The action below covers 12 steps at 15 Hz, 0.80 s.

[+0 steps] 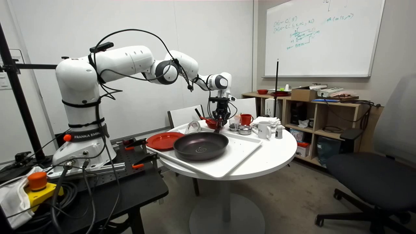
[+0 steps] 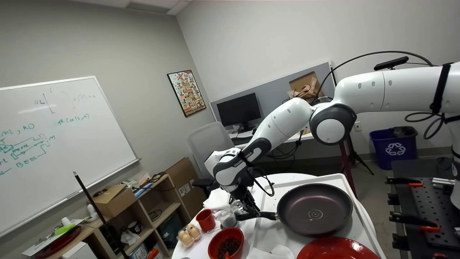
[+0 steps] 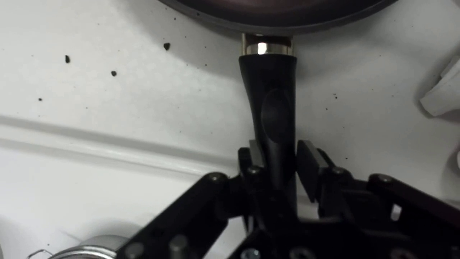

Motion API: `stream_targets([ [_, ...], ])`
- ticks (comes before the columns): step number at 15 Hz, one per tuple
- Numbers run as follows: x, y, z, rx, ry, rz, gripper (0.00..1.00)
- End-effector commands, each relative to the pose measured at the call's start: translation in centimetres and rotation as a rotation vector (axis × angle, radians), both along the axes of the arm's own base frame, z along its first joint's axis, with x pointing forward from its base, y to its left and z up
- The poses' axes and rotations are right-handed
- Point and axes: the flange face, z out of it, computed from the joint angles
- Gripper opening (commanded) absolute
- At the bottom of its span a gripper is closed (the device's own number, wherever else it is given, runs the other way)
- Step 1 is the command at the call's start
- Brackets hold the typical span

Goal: Twist the pan handle 90 degrees

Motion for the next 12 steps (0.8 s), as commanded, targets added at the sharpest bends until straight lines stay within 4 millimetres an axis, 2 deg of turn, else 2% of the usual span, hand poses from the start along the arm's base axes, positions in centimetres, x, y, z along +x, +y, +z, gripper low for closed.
stream_targets([
  [1, 0.3, 0.2, 0.4, 0.021, -0.003, 0.044, 0.03],
  [2, 0.3, 0.2, 0.4, 0.023, -0.003, 0.049, 0.07],
  [8, 0.7, -0.7, 1.4, 0.035, -0.019, 0.037, 0.07],
  [12, 1.6, -2.8, 3.0, 0.054, -0.057, 0.000, 0.07],
])
